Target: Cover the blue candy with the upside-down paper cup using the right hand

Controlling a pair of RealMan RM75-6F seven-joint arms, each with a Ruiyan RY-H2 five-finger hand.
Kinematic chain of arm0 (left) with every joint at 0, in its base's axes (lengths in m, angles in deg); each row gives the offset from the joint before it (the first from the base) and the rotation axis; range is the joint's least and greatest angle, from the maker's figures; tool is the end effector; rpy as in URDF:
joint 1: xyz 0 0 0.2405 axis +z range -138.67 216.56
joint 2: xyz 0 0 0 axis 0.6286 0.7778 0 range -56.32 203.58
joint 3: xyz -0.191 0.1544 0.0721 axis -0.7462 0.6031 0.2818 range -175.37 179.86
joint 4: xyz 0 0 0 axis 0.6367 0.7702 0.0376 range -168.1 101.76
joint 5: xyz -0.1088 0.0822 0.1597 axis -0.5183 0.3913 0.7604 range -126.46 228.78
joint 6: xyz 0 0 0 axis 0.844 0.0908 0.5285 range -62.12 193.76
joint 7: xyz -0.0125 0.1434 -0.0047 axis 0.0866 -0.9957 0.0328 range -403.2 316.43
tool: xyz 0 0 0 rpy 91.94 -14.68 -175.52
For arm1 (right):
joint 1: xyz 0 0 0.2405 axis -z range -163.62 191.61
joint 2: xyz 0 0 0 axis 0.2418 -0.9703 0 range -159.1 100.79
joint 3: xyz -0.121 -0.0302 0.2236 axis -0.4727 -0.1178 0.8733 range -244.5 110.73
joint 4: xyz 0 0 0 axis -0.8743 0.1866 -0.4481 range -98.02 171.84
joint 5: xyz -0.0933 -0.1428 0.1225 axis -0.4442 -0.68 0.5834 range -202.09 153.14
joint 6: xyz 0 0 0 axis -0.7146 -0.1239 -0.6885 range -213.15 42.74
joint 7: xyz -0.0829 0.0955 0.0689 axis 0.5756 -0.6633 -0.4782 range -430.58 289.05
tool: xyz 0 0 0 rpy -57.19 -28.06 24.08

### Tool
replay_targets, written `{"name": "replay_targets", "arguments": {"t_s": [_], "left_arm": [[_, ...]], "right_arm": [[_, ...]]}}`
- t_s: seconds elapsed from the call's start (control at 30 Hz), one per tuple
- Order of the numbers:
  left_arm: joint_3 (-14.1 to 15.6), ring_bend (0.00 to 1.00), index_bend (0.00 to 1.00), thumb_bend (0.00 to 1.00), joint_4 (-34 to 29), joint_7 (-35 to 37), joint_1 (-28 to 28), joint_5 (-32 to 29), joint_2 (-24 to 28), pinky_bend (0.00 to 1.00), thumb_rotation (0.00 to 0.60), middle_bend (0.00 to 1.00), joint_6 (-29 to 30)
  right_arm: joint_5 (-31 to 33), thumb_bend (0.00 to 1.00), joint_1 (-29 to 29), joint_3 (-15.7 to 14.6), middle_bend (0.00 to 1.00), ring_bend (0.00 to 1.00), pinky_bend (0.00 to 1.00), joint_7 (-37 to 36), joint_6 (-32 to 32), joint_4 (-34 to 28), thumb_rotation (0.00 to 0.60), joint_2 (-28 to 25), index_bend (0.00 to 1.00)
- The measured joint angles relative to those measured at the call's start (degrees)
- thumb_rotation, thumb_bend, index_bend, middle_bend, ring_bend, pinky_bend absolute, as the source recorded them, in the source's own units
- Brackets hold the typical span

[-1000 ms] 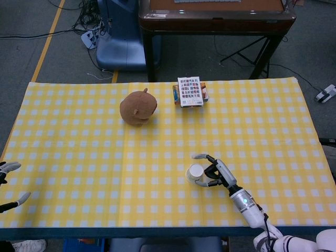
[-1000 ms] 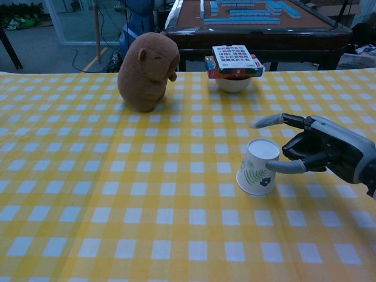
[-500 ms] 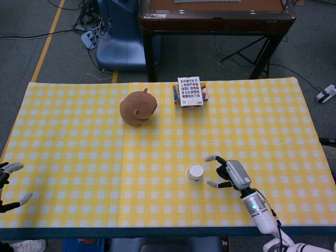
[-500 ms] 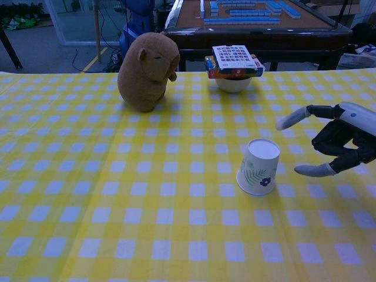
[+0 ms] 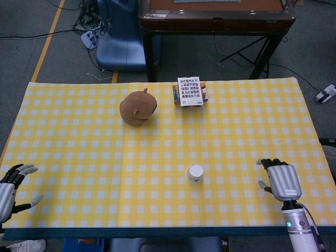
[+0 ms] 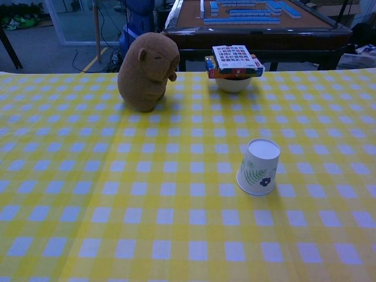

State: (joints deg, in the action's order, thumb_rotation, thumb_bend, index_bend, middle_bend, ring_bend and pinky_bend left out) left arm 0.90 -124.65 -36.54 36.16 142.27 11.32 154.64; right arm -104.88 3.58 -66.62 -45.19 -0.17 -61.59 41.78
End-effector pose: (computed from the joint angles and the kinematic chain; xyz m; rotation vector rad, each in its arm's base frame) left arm -0.3090 0.1642 0.1702 -1.3958 -0.9191 -1.0054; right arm -0.2752 -0.1955 0.1104 1.4896 -0.7568 0.7239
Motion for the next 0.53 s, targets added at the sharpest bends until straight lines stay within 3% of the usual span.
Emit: {"name": "replay_targets", "arguments": {"t_s": [0.23, 0.53], "left_arm": [[1.54, 0.17, 0.33, 0.05, 0.71, -2.74, -1.04, 2.62, -1.77, 0.44, 0.6, 0.25, -1.27], [0.75, 0.17, 0.33, 0.05, 1.1, -3.27, -1.22, 0.74, -2.6, 0.44, 0.6, 0.25, -1.26]], "right_arm": [[0.23, 0.0, 3.21, -0.45, 0.46, 0.4, 0.57, -3.61, 2.73, 0.54, 0.6, -1.9, 0.38], [-0.62, 0.0, 4.91, -0.04, 0.46, 0.39, 0.57, -10.07, 2.79, 3.44, 0.6, -3.34, 0.38]]}}
